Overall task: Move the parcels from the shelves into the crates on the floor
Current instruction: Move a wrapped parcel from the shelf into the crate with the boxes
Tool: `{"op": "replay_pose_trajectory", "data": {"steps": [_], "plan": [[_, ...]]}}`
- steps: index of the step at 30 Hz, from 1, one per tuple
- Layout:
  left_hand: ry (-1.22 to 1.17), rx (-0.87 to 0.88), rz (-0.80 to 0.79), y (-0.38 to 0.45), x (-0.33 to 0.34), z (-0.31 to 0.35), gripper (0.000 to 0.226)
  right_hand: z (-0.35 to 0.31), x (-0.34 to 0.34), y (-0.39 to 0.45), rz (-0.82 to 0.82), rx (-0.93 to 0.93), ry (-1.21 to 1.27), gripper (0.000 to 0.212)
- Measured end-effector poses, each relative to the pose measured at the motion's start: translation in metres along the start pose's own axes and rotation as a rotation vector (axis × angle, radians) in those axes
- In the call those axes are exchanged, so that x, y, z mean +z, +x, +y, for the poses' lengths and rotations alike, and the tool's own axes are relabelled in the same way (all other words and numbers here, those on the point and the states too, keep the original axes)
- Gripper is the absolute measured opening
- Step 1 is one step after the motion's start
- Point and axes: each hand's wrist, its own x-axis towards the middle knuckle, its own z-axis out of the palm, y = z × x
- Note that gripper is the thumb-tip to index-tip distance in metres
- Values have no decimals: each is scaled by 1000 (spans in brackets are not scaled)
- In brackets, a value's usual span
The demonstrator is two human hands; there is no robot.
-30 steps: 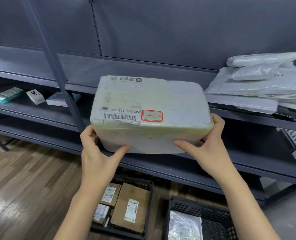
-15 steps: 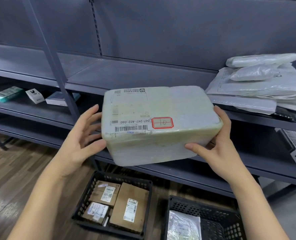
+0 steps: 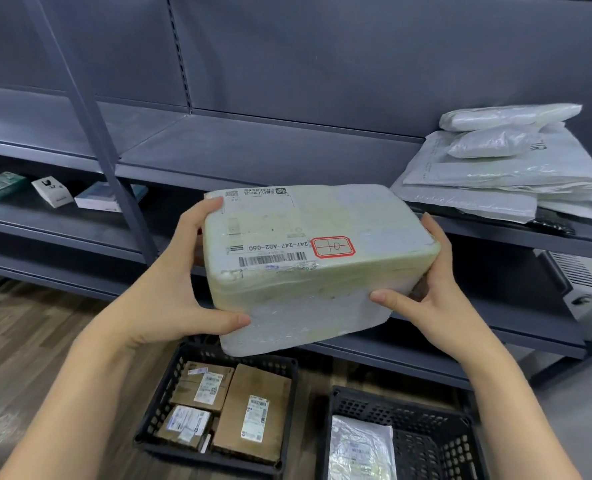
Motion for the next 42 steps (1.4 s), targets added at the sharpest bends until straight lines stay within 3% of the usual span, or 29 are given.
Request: {"op": "replay_pose_trajectory", "data": {"steps": [5,9,12,16,20,23,29,33,38,42], "plan": [[131,32,254,0,29,7,110,-4,23,-1,208,41,-78,103],[195,72,374,1,54,11,115,-11,39,-3,153,-57,-141,87],[203,74,357,0,65,11,117,-16,48,-6,31,-74,-44,88],[149,73,292,-5,64,2,93,-18,35,-4,-21,-148,-46,93],[185,35,203,-5,59,-5,116,-22,25,1,-100,-153,-178,88],[242,6,108,-4,60,-5,113,-19,28,-2,-124,-149,-220,80],[457,-10,290,-8,74,3,94,-15,38,-7,-59,-93,-242,67],[522,-35,385,-3,75,9,93,-23,46,-13,-202,-112,-190,86],[485,81,279,0,73,9,77,-18,44,-11,20,-46,-56,82],[275,156,117,-2,62,6,68,-15,26,-5,4,-49,-31,77]]}}
